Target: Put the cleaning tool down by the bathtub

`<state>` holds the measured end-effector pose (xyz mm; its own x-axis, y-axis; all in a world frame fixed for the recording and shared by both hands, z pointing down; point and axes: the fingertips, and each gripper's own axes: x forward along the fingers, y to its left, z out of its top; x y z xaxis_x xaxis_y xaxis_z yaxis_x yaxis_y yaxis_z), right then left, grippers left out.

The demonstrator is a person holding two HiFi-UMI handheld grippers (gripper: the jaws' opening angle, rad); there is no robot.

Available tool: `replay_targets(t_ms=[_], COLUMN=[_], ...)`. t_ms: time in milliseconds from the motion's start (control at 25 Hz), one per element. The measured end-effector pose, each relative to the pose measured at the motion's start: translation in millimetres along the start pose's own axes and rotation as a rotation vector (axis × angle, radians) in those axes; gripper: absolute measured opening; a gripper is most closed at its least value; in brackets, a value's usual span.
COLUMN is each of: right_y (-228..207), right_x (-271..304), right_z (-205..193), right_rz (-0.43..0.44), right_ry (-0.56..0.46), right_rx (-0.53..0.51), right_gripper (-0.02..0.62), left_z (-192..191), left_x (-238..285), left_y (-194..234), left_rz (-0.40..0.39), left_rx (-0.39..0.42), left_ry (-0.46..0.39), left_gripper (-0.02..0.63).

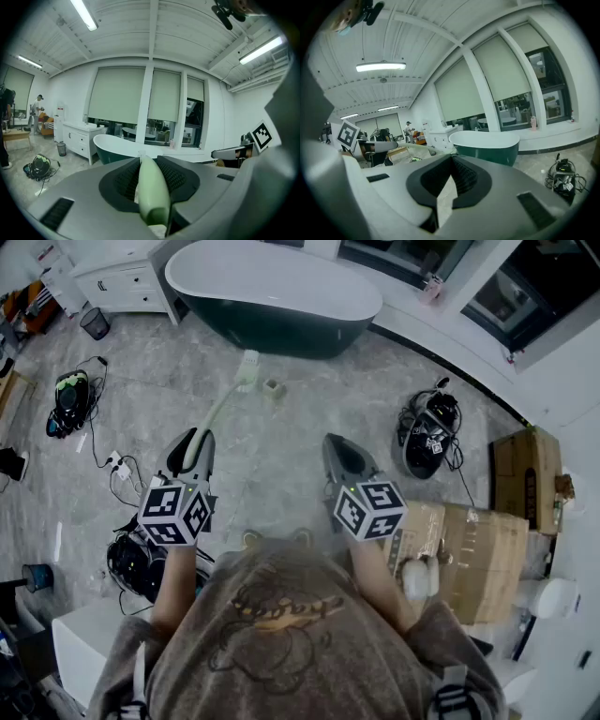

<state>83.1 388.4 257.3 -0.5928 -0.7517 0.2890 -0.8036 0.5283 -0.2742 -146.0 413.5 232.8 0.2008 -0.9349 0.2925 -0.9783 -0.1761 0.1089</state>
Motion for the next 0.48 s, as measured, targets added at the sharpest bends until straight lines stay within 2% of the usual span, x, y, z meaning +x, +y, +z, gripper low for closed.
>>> replay_targets(t_ms=[480], right_y=[26], right_x=[9], right_z=[-5], right_rz=[0.024], right_ry=[-0.022], right_rx=[0.008], right_gripper=[-0.002], left_z=[-12], left_x=[-2], left_y=[15], left_rz=[-0.030], left_rx=[-0.009], left_ry=[0.000], left_gripper=[0.117])
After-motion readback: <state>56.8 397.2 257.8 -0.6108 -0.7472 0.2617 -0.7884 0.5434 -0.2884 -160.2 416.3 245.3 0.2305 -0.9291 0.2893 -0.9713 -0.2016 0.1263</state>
